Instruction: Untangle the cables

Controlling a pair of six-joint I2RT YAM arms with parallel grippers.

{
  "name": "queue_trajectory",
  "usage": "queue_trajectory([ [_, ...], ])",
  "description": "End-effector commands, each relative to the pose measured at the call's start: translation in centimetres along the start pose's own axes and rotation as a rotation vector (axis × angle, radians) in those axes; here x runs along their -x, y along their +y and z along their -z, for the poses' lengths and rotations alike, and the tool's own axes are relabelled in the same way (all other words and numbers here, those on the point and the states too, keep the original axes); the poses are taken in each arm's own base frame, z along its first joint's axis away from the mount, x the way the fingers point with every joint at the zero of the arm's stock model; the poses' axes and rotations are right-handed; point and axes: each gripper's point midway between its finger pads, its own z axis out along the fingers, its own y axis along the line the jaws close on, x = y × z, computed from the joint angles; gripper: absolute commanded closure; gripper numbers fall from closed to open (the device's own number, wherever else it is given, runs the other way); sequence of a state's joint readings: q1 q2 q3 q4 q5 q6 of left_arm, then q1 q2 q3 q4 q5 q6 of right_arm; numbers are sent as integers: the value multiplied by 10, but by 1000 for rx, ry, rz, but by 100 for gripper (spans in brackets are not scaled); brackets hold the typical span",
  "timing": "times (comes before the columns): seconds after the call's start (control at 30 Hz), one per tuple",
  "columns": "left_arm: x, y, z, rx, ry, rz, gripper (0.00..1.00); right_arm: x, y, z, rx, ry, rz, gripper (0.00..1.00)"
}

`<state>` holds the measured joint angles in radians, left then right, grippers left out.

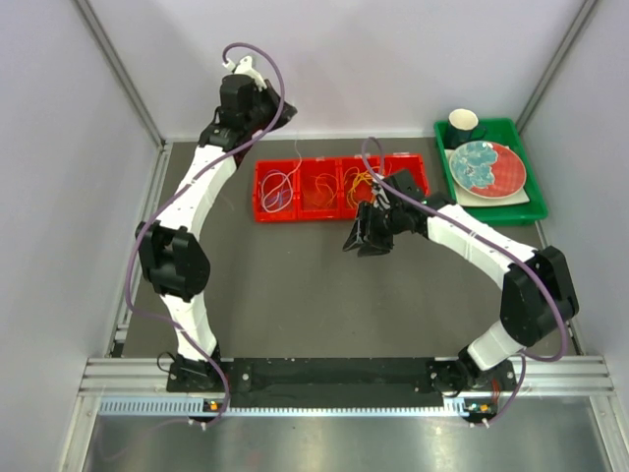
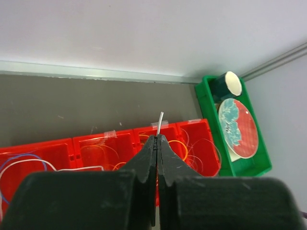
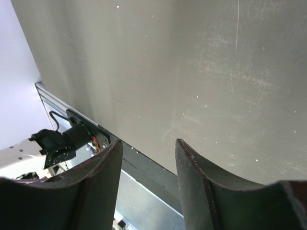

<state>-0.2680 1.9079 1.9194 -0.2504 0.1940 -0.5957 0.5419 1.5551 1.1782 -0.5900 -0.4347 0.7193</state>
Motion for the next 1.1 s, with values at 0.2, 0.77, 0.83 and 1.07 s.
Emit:
queue_trajectory([
  [0.2,8,62,21,196,-36,-36,100,-4,9,7,24,-32,23,52],
  [0.77,-99,142,21,370,221,41,100,4,14,-1,35,-23,25,52],
  [0.83,-107,144,17,361,244,51,100,3,14,-2,33,-19,26,52],
  [1.07,-129,155,8,381,329,77,100,4,16,-3,34,-19,26,52],
])
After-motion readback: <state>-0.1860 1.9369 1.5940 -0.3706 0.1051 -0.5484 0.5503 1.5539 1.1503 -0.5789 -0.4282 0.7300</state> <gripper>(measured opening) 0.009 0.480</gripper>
